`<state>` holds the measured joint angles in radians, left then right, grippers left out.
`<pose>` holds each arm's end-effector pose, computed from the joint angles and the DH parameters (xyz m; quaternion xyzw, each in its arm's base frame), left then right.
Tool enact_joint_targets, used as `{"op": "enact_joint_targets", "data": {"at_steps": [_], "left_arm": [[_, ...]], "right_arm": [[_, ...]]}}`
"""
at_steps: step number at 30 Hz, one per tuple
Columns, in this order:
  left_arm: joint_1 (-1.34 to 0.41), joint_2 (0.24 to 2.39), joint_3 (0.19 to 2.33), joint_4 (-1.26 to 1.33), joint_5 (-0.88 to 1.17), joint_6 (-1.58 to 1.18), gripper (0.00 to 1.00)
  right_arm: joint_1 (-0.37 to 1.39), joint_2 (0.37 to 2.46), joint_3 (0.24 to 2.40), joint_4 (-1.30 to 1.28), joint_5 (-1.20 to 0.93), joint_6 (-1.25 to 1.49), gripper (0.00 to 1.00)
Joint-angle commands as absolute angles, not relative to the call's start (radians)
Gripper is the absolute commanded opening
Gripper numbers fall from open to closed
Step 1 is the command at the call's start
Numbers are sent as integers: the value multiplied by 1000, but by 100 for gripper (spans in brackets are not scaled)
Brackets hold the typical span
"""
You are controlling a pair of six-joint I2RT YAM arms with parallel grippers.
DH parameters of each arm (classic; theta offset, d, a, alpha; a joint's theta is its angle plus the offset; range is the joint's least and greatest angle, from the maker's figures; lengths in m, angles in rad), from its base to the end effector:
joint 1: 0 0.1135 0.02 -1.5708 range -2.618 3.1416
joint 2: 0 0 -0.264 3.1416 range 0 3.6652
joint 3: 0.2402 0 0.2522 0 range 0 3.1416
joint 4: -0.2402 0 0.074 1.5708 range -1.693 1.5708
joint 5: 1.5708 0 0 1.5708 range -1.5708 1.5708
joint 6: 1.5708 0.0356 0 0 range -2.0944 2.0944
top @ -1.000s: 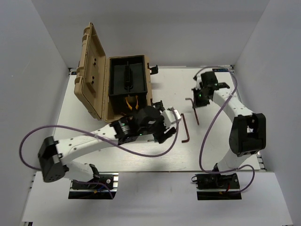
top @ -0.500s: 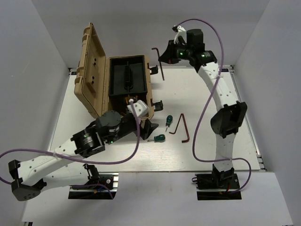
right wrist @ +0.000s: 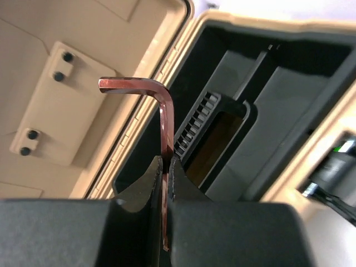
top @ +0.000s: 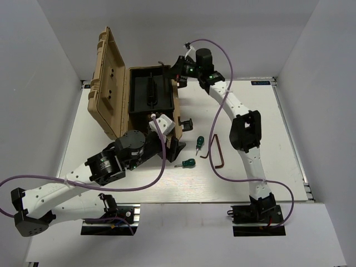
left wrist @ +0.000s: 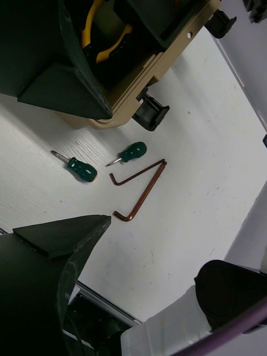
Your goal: Sort the tools into containers
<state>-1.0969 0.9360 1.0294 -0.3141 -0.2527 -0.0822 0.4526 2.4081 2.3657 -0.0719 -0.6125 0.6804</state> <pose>0.1026 -0.1806 0.3849 0.3075 0.7152 -0.2629 0.5700 0.4999 0.2659 0.3280 -0.1185 0.7298 0.5304 0.4147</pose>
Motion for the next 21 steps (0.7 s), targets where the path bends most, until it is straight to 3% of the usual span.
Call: {"op": "enact_joint_targets", "data": {"at_steps": [1, 4, 6, 8, 13, 15, 16, 17, 18, 19, 20, 21], "left_arm": [[-1101, 925, 1071, -314, -272, -97, 79], [-1101, 934, 1071, -314, -290, -97, 79], [-1101, 934, 1081, -336, -316, -97, 79], [-1101, 966, 1095, -345, -325, -97, 79], [-1101, 1077, 1144, -368, -334, -68, 81], [-1101, 1136, 1144, -368, -324, -57, 75], [-1101, 1155, 1155, -351, -313, -57, 71], [-1101, 1175, 1155, -351, -289, -42, 65], [-1101, 1195, 1167, -336, -288, -32, 50], [-1101, 1233, 1167, -325, -273, -23, 41], [-1101, 1253, 1167, -315, -261, -14, 33], [-1101, 1271, 1176, -301, -261, -14, 18]], "right_arm": [[479, 2408, 2387, 52, -635, 710, 0], [492, 2416, 2378, 32, -647, 670, 3], [497, 2407, 2370, 22, -647, 641, 30], [502, 2392, 2350, 3, -646, 605, 40], [492, 2318, 2316, -84, -623, 526, 43], [489, 2300, 2312, -121, -615, 499, 35], [488, 2265, 2304, -135, -601, 464, 20], [486, 2246, 2298, -202, -574, 430, 12], [477, 2211, 2292, -224, -543, 389, 4], [462, 2165, 2263, -270, -517, 364, 0], [456, 2119, 2246, -311, -484, 320, 0], [442, 2090, 2231, -331, -375, 254, 0]]}}
